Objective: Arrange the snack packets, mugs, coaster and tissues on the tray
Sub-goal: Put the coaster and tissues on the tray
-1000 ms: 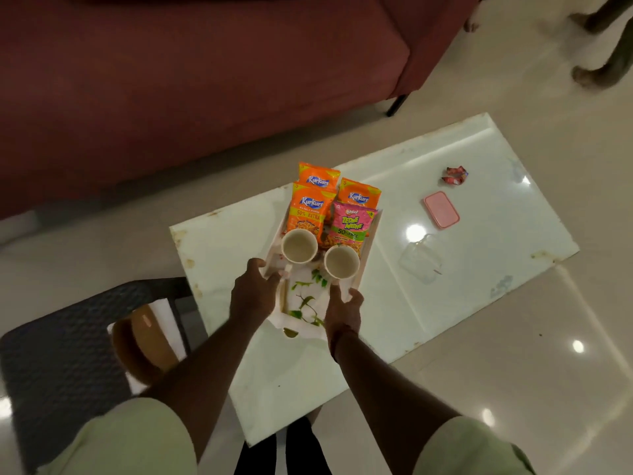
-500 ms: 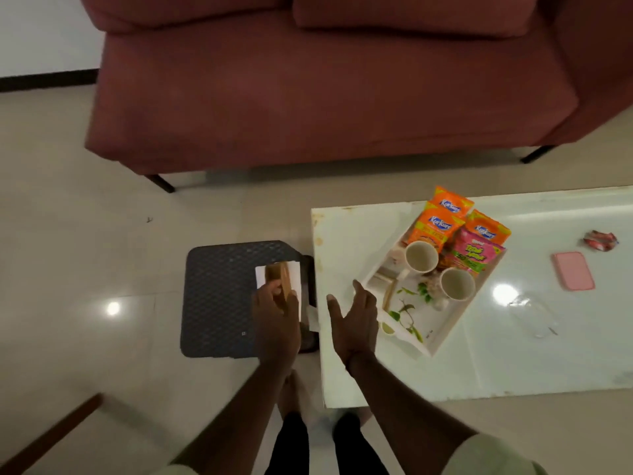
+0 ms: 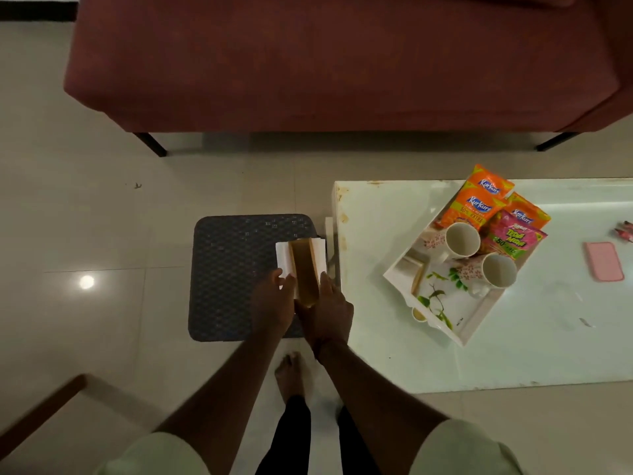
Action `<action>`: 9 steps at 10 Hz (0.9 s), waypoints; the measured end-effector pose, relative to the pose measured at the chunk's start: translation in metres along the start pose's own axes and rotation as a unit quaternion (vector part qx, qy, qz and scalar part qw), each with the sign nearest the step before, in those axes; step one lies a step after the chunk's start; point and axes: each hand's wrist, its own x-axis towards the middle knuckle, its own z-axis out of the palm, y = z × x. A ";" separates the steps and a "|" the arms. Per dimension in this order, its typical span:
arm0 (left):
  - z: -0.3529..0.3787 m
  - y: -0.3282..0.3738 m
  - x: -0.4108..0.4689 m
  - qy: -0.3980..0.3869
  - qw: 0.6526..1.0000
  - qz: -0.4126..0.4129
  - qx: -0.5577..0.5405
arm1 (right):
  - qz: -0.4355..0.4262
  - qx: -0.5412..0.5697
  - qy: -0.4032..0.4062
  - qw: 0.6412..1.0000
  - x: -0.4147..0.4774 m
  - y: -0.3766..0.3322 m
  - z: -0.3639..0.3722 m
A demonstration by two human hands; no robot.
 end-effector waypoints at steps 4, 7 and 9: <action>0.009 0.011 0.071 -0.063 0.992 0.103 0.033 | 0.065 0.006 0.103 0.993 0.015 0.010 0.054; 0.013 0.026 0.048 -0.067 0.996 0.057 -0.023 | 0.062 0.084 0.088 0.991 0.005 0.029 0.022; 0.071 0.066 -0.018 -0.127 0.989 0.071 -0.032 | 0.031 0.078 0.133 0.988 -0.007 0.099 -0.059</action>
